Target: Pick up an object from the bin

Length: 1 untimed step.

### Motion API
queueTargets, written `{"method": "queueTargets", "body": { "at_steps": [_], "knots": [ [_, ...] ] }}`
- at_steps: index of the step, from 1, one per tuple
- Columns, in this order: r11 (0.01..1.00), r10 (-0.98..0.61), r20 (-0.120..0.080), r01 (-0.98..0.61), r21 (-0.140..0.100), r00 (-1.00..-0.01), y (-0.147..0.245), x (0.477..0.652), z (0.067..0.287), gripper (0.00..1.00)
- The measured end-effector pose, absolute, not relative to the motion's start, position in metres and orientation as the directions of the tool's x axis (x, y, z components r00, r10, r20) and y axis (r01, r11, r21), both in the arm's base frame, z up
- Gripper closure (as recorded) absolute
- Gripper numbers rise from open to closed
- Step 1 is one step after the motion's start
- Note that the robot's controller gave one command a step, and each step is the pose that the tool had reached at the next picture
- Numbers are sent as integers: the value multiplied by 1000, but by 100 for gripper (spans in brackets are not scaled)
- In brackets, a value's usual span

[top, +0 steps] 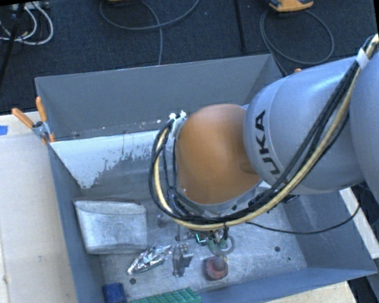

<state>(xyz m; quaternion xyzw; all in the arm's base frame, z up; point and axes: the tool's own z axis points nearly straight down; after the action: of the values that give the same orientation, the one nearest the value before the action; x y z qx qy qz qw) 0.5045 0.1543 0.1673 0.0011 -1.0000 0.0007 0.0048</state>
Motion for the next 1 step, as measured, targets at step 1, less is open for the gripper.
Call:
{"method": "queueTargets", "body": {
  "at_steps": [1],
  "knots": [
    [1000,-6,-3,-6,0,-1000,161,523,68,0]
  ]
}}
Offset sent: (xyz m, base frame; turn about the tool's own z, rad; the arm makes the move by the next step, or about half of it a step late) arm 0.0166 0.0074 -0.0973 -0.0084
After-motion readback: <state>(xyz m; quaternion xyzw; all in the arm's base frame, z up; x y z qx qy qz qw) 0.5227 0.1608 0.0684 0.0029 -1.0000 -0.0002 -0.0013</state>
